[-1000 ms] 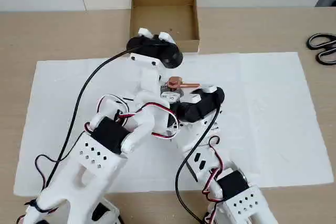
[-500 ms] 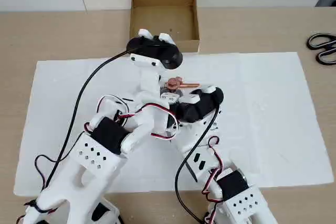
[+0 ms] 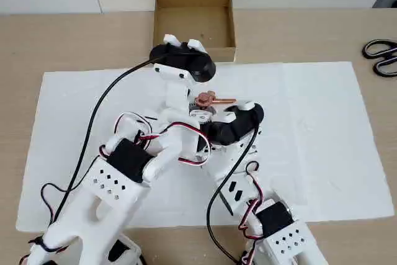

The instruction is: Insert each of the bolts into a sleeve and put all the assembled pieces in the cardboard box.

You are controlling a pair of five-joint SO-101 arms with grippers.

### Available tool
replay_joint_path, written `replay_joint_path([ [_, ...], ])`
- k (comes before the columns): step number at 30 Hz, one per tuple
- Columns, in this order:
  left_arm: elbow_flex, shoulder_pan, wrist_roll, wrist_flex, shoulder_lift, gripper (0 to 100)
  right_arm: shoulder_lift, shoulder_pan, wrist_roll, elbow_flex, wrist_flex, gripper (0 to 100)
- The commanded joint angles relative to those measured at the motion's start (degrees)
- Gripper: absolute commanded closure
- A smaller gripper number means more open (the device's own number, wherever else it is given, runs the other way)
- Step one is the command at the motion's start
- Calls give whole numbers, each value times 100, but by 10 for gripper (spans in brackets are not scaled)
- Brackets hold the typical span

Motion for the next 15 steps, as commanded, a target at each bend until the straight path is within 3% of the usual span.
replay_joint_path([
  [1,-66,105,9,237,-202,915,-154,84,-53,-88,-110,994],
  [15,-66,62,18,229,-589,906,-154,84,-44,-88,-110,994],
])
